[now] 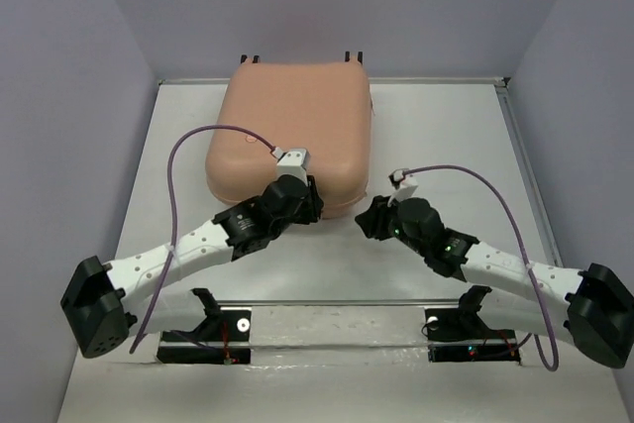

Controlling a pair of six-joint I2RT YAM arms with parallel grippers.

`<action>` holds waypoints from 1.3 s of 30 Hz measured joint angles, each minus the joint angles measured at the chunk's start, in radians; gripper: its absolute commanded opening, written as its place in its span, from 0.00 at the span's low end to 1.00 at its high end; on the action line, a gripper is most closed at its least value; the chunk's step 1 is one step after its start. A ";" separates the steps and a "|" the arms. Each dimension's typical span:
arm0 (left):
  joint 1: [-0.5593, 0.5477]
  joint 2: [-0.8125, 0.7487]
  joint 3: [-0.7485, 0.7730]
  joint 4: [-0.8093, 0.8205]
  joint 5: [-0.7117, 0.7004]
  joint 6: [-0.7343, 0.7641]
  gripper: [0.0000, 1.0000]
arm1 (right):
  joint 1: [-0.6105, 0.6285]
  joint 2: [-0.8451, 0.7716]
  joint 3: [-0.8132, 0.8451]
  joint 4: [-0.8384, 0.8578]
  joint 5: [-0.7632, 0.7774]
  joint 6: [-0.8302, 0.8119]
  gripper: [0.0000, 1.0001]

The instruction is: Pack the luggage

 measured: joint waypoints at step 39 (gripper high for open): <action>-0.067 0.056 -0.101 0.181 -0.036 -0.018 0.40 | -0.342 0.306 -0.049 0.506 -0.315 -0.340 0.39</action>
